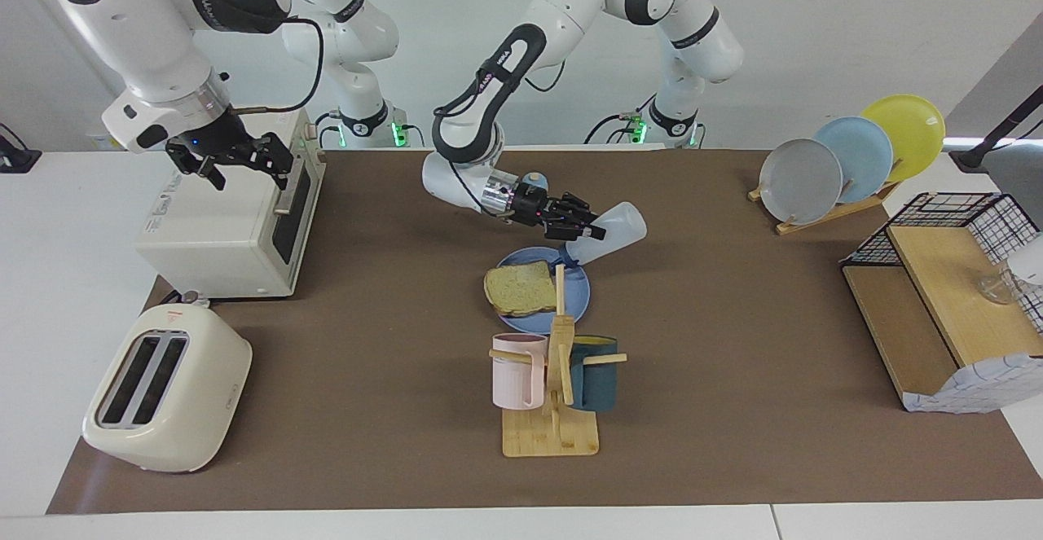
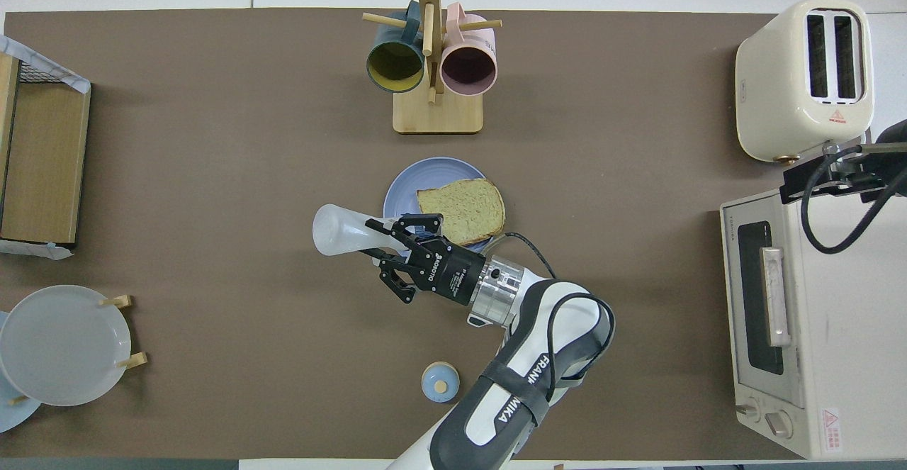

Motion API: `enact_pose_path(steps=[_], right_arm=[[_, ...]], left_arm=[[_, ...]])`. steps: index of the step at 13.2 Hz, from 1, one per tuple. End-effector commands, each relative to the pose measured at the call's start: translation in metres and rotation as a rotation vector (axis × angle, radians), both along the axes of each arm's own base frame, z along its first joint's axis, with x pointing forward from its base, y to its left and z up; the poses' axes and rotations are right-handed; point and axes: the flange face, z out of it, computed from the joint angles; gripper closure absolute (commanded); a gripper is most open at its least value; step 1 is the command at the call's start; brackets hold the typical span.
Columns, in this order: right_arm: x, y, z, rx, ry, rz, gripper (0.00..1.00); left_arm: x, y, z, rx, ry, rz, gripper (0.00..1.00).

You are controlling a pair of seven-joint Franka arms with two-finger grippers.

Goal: Put bread on plate and add seasoning
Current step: 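Tilt the bottle over the bread and squeeze with the left gripper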

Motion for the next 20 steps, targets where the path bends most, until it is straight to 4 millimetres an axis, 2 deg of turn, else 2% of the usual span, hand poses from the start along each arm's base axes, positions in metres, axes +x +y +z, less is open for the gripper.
enact_pose_path(steps=[1, 2, 5, 7, 10, 12, 14, 16, 18, 20], right_arm=[[-0.003, -0.003, 0.002, -0.003, -0.006, 0.015, 0.0], [-0.003, -0.003, 0.002, -0.003, -0.006, 0.013, 0.0], [-0.003, -0.003, 0.002, -0.003, -0.006, 0.015, 0.0], [-0.003, -0.003, 0.002, -0.003, -0.006, 0.015, 0.0], [-0.003, -0.003, 0.002, -0.003, -0.006, 0.015, 0.0], [-0.003, -0.003, 0.002, -0.003, -0.006, 0.015, 0.0], [-0.003, -0.003, 0.002, -0.003, -0.006, 0.013, 0.0], [-0.003, -0.003, 0.002, -0.005, -0.006, 0.015, 0.0], [-0.003, -0.003, 0.002, -0.003, -0.006, 0.013, 0.0], [-0.003, -0.003, 0.002, -0.003, -0.006, 0.015, 0.0]], left_arm=[[0.009, 0.001, 0.003, 0.009, -0.015, 0.012, 1.0], [0.014, 0.005, 0.003, 0.011, -0.018, 0.015, 1.0], [0.047, 0.03, -0.004, 0.006, -0.013, 0.058, 1.0], [0.057, 0.031, -0.001, -0.008, -0.023, 0.053, 1.0], [0.053, 0.019, 0.006, -0.013, -0.041, 0.039, 1.0], [0.032, -0.003, 0.009, -0.027, -0.038, 0.002, 1.0], [0.018, -0.016, 0.014, -0.032, -0.043, -0.017, 1.0], [0.021, -0.018, 0.016, -0.043, -0.049, -0.019, 1.0], [0.035, -0.008, 0.014, -0.049, -0.046, -0.005, 1.0], [0.061, 0.011, 0.006, -0.053, -0.038, 0.02, 1.0]])
